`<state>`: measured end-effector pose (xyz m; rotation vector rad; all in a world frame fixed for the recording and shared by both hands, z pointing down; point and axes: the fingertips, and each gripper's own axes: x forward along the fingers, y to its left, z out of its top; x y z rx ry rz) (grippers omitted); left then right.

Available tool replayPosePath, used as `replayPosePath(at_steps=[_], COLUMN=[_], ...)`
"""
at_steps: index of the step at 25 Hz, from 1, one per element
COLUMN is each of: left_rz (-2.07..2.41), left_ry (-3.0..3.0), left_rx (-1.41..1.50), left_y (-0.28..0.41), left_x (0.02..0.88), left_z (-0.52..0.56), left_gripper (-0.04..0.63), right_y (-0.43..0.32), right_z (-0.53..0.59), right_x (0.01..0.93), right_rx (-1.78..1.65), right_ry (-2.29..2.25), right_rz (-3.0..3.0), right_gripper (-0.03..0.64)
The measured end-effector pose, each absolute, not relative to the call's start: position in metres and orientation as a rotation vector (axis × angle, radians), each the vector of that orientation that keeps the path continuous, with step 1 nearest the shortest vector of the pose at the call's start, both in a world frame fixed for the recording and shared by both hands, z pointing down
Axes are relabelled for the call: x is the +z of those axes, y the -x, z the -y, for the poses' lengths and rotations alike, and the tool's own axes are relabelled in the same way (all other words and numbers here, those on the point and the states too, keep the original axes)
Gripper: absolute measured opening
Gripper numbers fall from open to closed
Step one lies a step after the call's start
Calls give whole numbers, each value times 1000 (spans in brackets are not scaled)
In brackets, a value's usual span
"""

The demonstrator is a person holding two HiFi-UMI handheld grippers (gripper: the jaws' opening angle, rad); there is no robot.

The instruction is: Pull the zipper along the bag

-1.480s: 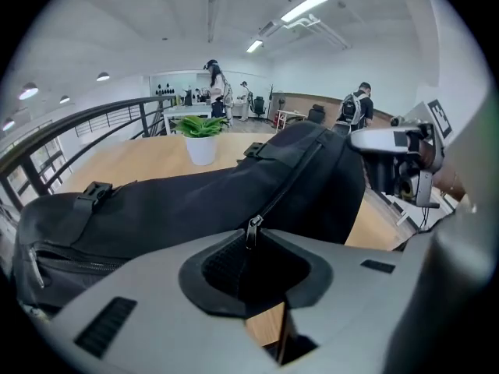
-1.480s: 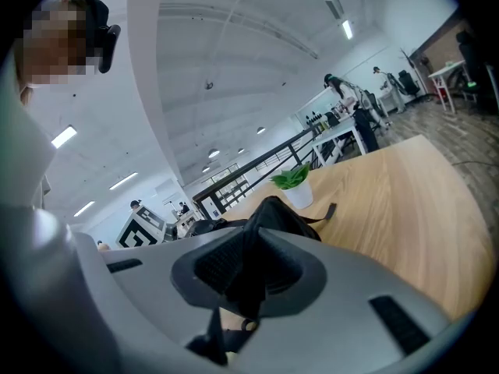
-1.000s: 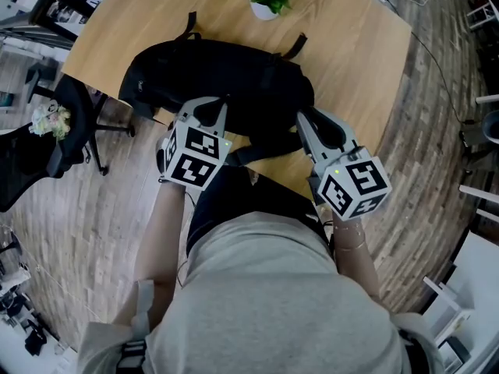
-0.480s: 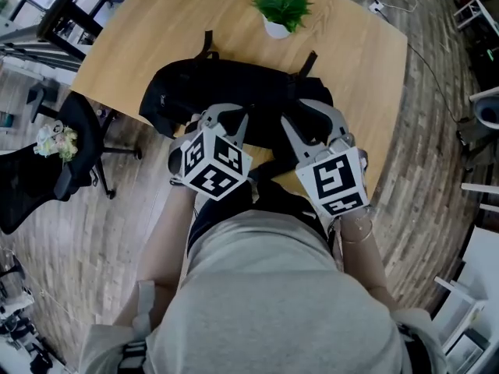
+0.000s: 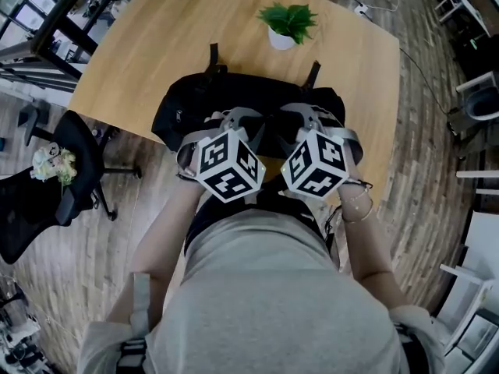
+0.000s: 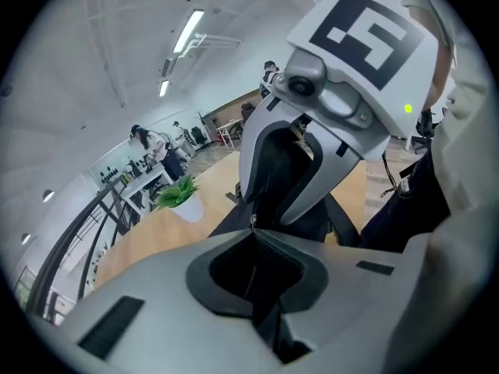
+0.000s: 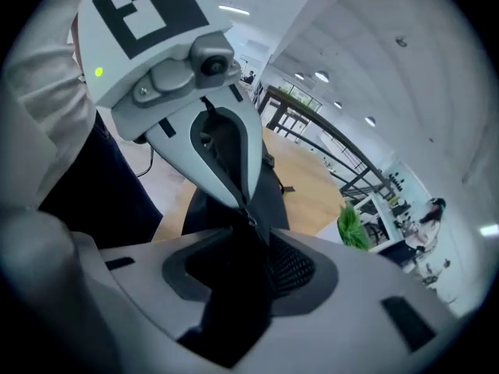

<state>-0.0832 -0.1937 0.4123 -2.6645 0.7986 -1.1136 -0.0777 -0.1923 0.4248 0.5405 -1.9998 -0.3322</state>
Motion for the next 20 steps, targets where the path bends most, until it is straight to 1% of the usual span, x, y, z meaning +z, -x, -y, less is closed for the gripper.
replayPosePath(at_steps=[2,3,5,13,20], left_rz=[-739,-714,-675,-610,-687], left_ry=[2649,2638,2623,2590,2565], left_rx=[-1121,-1122,-1115,-1076,-1080], left_y=[86,87,88,102,134], left_x=[415,416,416,405,401], left_z=[195,196,198,202,208], left_gripper=[18,18,18,18,18], right_y=[78,78,76,68,60], right_z=[195,196,199,202,208], right_x=[430,431,431,415,409], right_rx=[-343,-362,-397,-307,-190], right_ry=[-544,-553,-587,-747,-919], right_rz=[1968,1952,1926,1973,1994], right_gripper=[148,128,41,29,29])
